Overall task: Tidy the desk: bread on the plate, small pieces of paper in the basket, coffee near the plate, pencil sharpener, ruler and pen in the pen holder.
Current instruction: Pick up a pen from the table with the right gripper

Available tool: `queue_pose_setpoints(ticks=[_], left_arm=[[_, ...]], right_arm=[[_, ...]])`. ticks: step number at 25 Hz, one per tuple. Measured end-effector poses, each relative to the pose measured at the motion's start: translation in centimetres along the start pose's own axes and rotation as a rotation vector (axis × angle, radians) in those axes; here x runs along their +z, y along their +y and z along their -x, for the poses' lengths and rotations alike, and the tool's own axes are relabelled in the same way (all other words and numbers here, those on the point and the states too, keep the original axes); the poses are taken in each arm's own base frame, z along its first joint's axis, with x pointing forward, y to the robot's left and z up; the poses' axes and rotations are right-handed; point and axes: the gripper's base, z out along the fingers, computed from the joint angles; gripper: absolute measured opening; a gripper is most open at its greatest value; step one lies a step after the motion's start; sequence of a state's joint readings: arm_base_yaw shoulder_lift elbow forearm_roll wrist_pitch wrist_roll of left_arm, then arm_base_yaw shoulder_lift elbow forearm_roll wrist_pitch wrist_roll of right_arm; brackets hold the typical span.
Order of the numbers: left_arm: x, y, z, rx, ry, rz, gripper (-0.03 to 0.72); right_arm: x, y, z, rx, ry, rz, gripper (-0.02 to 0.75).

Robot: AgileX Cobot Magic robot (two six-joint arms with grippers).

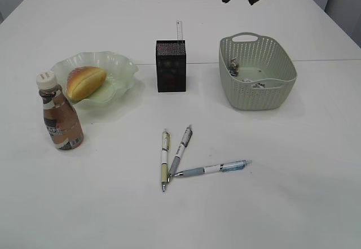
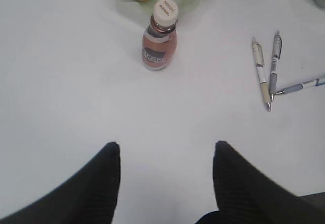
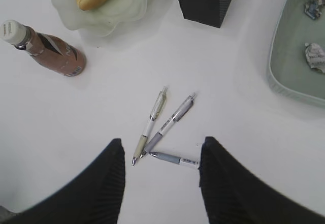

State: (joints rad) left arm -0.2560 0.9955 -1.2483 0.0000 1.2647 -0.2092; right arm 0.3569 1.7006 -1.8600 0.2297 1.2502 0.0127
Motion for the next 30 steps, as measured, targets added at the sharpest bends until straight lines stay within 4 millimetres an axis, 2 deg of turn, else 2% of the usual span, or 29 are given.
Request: queue_pose_setpoints(ticks=[7,14,22,30], left_arm=[[0.0,0.0,0.0,0.004,0.000,0.000,0.424],[0.0,0.0,0.0,0.005,0.000,0.000,0.424],[0.0,0.0,0.0,0.007,0.000,0.000,0.424],[0.0,0.0,0.0,0.012,0.000,0.000,0.418]], right_arm=[[0.8,-0.2,0.0,0.087,0.020,-0.002,0.382],[1.8,-0.6,0.1,0.089,0.042,-0.025,0.382],[1.8,-1.0,0.1,0.074,0.040,-0.067,0.382],[1.8,-0.8,0.1,0.179,0.040,-0.053,0.382]])
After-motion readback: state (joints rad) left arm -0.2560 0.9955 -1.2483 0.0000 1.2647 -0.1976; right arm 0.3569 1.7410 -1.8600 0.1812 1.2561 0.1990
